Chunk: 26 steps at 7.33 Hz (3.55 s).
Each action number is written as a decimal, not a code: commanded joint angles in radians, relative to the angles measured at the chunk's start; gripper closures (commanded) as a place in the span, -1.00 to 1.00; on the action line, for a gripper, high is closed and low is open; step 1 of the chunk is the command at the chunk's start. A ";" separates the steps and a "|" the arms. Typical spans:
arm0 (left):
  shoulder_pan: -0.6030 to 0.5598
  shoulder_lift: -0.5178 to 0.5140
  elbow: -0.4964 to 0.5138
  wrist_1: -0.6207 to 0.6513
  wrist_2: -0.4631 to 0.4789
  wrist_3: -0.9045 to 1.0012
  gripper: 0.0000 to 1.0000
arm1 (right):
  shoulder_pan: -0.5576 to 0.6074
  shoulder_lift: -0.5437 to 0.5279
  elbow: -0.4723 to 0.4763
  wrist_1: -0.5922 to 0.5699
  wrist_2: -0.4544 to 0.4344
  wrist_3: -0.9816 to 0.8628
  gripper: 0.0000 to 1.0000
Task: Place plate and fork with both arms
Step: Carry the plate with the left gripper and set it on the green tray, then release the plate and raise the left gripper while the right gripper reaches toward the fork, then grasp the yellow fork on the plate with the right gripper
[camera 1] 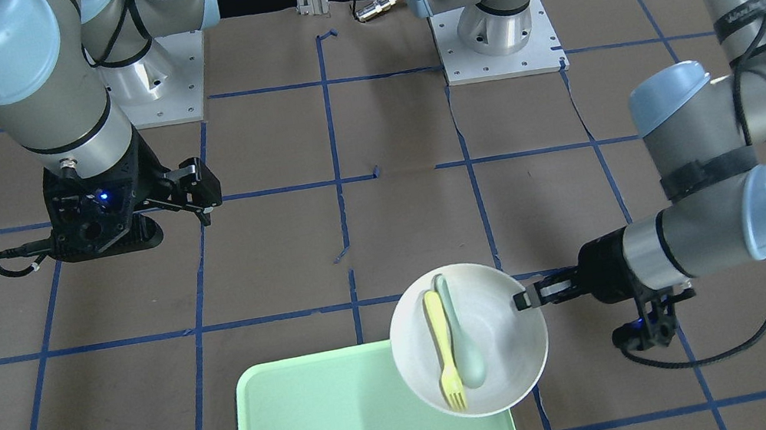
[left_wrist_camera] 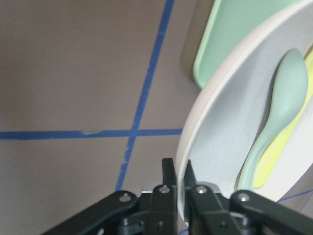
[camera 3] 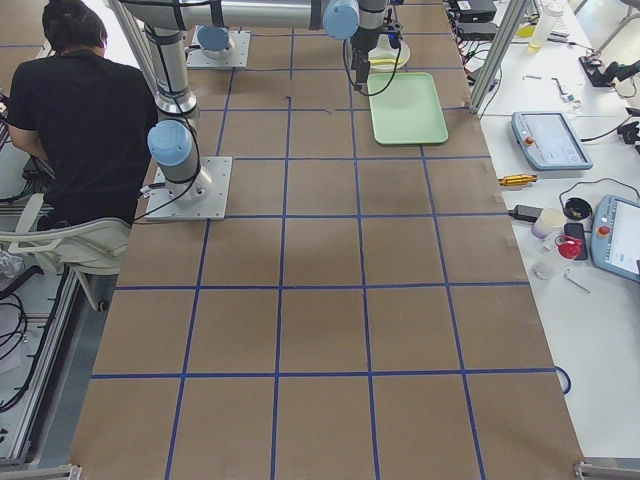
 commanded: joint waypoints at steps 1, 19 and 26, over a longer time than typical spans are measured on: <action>-0.093 -0.130 0.052 0.172 -0.050 -0.061 1.00 | 0.001 0.001 0.002 0.001 -0.001 0.000 -1.00; -0.032 0.167 0.000 -0.091 0.479 0.122 -1.00 | 0.107 0.533 -0.189 -0.577 0.123 0.159 0.18; 0.022 0.178 -0.044 -0.080 0.471 0.184 -1.00 | 0.126 0.599 -0.184 -0.605 0.129 0.162 0.13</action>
